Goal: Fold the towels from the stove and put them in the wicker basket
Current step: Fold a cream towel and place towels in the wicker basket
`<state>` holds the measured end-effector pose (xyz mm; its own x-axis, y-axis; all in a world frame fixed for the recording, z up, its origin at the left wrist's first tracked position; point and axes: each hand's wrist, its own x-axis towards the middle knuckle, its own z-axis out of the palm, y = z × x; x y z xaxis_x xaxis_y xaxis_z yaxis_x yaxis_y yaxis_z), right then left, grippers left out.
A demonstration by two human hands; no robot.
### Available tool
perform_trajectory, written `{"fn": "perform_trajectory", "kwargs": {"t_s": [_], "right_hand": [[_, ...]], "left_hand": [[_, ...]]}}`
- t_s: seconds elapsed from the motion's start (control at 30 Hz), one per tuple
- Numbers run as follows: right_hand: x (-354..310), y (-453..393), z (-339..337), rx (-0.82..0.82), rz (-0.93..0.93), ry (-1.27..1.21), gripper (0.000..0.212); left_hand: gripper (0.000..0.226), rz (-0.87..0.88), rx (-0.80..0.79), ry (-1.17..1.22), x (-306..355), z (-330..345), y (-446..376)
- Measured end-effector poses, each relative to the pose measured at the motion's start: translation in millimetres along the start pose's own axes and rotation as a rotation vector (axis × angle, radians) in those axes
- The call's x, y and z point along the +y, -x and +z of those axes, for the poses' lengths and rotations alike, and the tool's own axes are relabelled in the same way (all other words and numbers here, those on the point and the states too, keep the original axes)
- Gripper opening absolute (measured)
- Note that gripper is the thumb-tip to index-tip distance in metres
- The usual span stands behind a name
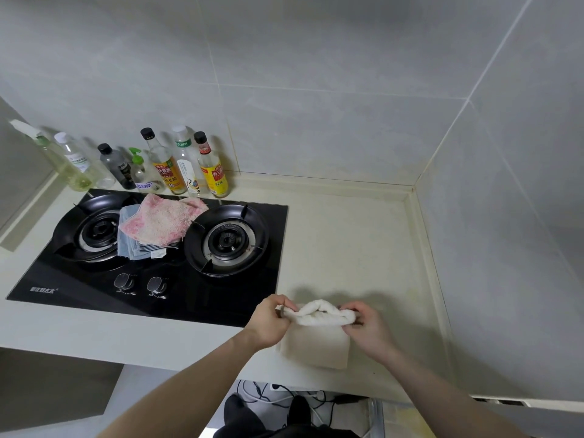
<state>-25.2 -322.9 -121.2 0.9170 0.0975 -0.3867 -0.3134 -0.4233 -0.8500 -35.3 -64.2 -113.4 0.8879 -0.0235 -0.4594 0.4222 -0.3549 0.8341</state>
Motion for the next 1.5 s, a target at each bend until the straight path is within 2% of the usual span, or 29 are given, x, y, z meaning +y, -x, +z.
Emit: {"fn": "perform_trajectory", "kwargs": {"t_s": [0.1, 0.27, 0.4, 0.63, 0.73, 0.8, 0.9, 0.97, 1.1, 1.2, 1.33, 1.4, 1.5], "right_hand": [[9, 15, 2, -0.046, -0.097, 0.069, 0.018], [19, 33, 7, -0.086, -0.252, 0.320, 0.023], [31, 40, 14, -0.126, -0.330, 0.527, 0.022], [42, 45, 23, -0.125, -0.315, 0.558, 0.015], [43, 44, 27, -0.034, -0.203, 0.458, 0.004], [47, 41, 27, 0.007, -0.138, 0.377, 0.009], [48, 41, 27, -0.002, -0.032, 0.259, 0.014], [45, 43, 29, 0.004, 0.045, 0.231, 0.032], [43, 43, 34, 0.027, 0.160, 0.166, 0.071], [45, 39, 34, 0.026, 0.201, 0.165, 0.081], [47, 32, 33, -0.003, 0.246, 0.123, 0.075], [43, 33, 32, -0.027, 0.269, 0.091, 0.064], [44, 35, 33, -0.048, 0.305, 0.069, 0.049]], "left_hand": [[0.029, 0.074, 0.013, -0.114, -9, 5, 7], [0.042, 0.193, -0.035, -0.273, -28, 10, 19], [0.038, 0.180, -0.087, -0.414, -37, 11, 28], [0.021, 0.152, -0.214, -0.682, -43, 10, 27], [0.015, 0.060, -0.160, -0.629, -37, 16, 29], [0.023, 0.007, -0.073, -0.557, -31, 22, 28], [0.031, -0.016, -0.011, -0.627, -29, 31, 29], [0.031, -0.028, 0.017, -0.668, -33, 35, 31], [0.042, -0.221, 0.092, -0.527, -42, 34, 36], [0.063, -0.298, 0.085, -0.415, -45, 36, 35], [0.068, -0.369, 0.052, -0.351, -46, 36, 30], [0.057, -0.405, 0.013, -0.290, -46, 31, 30], [0.028, -0.394, -0.049, -0.239, -48, 23, 39]]}}
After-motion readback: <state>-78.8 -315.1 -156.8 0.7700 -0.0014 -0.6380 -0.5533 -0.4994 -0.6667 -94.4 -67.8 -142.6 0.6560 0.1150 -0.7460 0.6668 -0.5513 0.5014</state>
